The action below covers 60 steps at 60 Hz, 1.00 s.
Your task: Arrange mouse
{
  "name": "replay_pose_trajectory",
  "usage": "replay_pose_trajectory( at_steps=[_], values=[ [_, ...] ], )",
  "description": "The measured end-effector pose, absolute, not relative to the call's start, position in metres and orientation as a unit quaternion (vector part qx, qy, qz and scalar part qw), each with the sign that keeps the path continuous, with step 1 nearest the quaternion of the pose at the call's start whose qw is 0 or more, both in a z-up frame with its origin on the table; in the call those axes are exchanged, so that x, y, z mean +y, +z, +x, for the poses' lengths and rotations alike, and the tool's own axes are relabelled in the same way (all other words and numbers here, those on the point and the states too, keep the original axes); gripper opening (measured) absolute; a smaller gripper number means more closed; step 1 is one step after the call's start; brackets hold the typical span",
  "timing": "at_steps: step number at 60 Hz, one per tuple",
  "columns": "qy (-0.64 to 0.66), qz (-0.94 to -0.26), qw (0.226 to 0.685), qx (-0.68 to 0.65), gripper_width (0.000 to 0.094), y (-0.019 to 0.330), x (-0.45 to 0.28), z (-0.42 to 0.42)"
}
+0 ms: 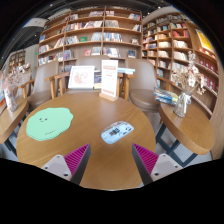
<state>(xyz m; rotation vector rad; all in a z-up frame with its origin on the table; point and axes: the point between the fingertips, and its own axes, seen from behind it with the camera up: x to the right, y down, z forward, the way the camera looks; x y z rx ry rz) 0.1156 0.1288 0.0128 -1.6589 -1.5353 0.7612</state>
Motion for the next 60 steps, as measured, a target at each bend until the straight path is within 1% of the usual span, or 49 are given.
replay_pose_trajectory(
  at_steps=[11, 17, 34, 48, 56, 60],
  values=[
    [0.280, -0.665, 0.354, -0.594, 0.0850, -0.006, 0.138, 0.081],
    [0.279, -0.680, 0.337, -0.588, 0.0857, -0.016, 0.141, 0.065],
    [0.283, -0.683, 0.334, -0.585, 0.0852, -0.016, 0.142, 0.015],
    [0.291, -0.665, 0.326, -0.606, 0.0838, -0.016, 0.128, -0.018],
    [0.298, -0.654, 0.323, -0.615, 0.0787, -0.015, 0.120, -0.027],
    [0.299, -0.653, 0.323, -0.616, 0.0734, -0.015, 0.120, -0.028]
  ],
)
